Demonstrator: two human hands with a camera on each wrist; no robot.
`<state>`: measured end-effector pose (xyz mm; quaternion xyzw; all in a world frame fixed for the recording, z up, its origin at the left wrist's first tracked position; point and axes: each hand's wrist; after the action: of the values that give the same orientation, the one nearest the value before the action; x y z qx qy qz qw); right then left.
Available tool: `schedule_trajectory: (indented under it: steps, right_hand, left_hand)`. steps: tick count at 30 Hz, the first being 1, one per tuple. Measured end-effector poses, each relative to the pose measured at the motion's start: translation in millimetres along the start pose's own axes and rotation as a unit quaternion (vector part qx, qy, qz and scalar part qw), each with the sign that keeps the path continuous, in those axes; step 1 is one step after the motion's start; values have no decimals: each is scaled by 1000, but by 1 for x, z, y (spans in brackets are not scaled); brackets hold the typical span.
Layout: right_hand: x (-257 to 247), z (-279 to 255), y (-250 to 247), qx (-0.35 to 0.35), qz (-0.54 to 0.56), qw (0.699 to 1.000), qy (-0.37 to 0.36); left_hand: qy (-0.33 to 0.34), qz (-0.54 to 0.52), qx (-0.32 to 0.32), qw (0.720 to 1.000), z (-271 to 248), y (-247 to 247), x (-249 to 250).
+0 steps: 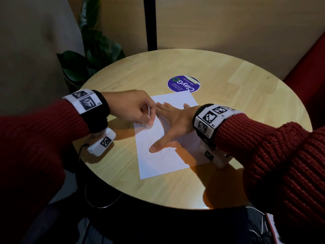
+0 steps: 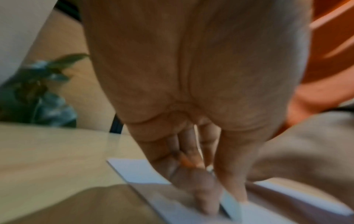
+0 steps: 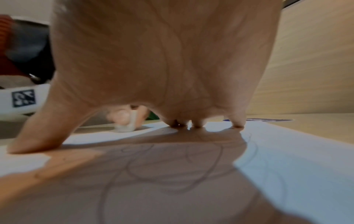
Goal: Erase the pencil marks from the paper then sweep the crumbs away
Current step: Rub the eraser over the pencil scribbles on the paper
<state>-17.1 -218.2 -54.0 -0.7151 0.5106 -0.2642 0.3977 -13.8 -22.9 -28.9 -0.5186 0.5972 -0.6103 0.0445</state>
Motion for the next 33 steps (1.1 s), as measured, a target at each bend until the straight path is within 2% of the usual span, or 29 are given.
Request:
schedule_trajectory:
  steps: [2, 5, 6, 10, 14, 18, 21, 22, 25, 29, 33]
  right_hand:
    - [0, -1, 0, 2, 3, 1000, -2]
    - [0, -1, -1, -7, -5, 1000, 6]
    - [1, 0, -2, -9, -8, 1000, 7]
    - [0, 1, 0, -2, 0, 1000, 1]
    - [0, -1, 1, -3, -8, 1000, 4]
    - [-2, -2, 1, 11, 0, 1000, 0]
    - [-1, -1, 1, 0, -7, 1000, 6]
    - [-1, 0, 1, -2, -9, 1000, 6]
    - [-1, 1, 1, -2, -8, 1000, 3]
    - [0, 0, 0, -7, -8, 1000, 8]
    - [0, -1, 0, -10, -11, 1000, 5]
  left_hand:
    - [2, 21, 21, 1000, 1, 1, -1]
    - [20, -41, -84, 995, 0, 7, 9]
    - [14, -45, -98, 994, -1, 5, 10]
    - [11, 25, -19, 999, -2, -1, 2]
    - [30, -9, -121, 992, -2, 5, 14]
    - [19, 32, -46, 998, -2, 0, 6]
    - [28, -4, -119, 992, -2, 4, 12]
    - [27, -5, -125, 992, -2, 3, 13]
    - [13, 24, -64, 998, -2, -1, 10]
    - [10, 8, -104, 995, -1, 5, 17]
    - [-2, 7, -59, 998, -3, 0, 14]
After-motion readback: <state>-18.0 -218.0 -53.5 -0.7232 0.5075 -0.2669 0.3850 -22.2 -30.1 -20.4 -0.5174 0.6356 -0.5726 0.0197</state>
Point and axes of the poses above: each hand's wrist, its own z-axis towards the middle knuckle, its own y-axis out of the palm, x = y × z, and after that the axes turned 14 degrees about y, right-handed
